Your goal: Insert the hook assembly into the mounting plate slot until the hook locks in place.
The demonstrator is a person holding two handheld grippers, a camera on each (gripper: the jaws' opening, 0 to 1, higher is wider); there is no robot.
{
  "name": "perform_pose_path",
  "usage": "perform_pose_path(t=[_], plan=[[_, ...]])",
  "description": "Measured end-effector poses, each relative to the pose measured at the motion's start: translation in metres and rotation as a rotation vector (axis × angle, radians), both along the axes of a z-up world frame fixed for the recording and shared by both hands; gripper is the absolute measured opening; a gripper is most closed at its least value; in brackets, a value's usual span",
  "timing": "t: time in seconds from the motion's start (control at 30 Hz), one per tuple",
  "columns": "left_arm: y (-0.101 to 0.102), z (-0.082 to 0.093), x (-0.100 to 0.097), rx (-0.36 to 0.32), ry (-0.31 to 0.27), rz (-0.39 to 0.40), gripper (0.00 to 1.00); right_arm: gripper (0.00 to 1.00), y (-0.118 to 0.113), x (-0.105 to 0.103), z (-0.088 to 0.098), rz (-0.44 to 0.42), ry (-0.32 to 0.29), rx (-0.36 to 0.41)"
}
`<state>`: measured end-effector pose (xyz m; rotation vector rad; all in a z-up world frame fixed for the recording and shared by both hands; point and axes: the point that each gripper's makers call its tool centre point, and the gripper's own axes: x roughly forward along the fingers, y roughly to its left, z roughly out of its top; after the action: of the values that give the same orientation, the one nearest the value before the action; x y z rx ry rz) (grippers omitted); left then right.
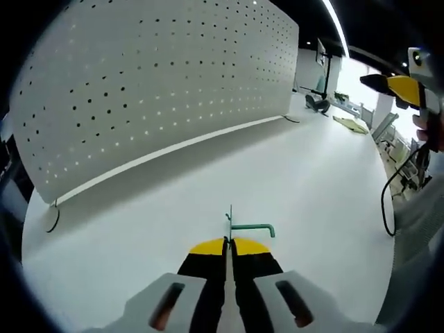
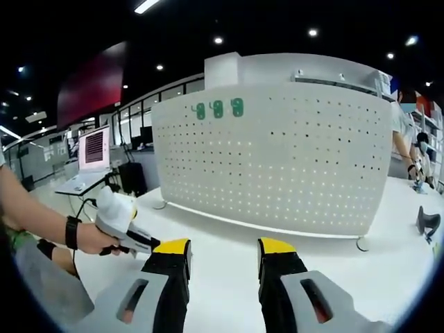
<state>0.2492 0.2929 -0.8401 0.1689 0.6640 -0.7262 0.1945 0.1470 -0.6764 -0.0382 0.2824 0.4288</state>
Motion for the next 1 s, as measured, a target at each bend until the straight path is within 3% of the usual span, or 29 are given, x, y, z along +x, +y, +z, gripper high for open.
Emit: perform_pose_path(t=[0.3, 0.63, 0.67, 0.77, 1.0], plan=[[-0.004, 0.016, -0.008, -0.042, 0.010, -0.010, 0.02, 0.39, 0.009, -0.001, -0.002, 0.036, 0.002, 0.001], [-0.006, 0.045, -0.014, -0.100, 0.008, -0.002, 0.02, 0.38, 0.022, -0.005, -0.002, 0.104, 0.005, -0.006], [-0.007, 0.045, -0.017, -0.100, 0.029, -0.013, 0.02, 0.38, 0.023, -0.005, -0.002, 0.110, 0.005, -0.005], [-0.006, 0.055, -0.020, -0.076, 0.010, -0.019, 0.02, 0.37, 0.028, -0.008, -0.005, 0.124, 0.011, -0.013], [-0.004, 0.078, -0.026, -0.112, 0.013, -0.011, 0.02, 0.37, 0.042, -0.019, -0.001, 0.171, 0.004, -0.028]])
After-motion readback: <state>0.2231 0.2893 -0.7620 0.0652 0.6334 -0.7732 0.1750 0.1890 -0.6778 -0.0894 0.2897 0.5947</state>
